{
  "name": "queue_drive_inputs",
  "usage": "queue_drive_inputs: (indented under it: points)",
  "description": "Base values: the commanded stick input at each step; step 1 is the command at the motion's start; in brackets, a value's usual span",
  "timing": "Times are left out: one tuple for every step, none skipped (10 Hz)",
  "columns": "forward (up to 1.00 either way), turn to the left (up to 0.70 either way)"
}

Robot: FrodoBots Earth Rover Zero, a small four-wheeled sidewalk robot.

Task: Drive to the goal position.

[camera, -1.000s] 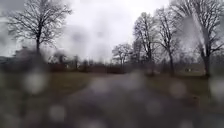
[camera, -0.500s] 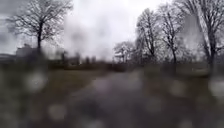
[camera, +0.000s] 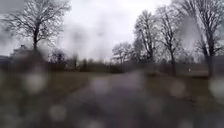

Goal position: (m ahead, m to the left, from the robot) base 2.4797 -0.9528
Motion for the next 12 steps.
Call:
queue_drive_inputs:
  points:
    - [0.85,0.00]
    - [0.85,0.00]
    - [0.85,0.00]
    - [0.85,0.00]
    - [0.85,0.00]
    - [0.85,0.00]
    - [0.85,0.00]
    - [0.85,0.00]
    - [0.85,0.00]
    - [0.85,0.00]
    - [0.85,0.00]
    - [0.85,0.00]
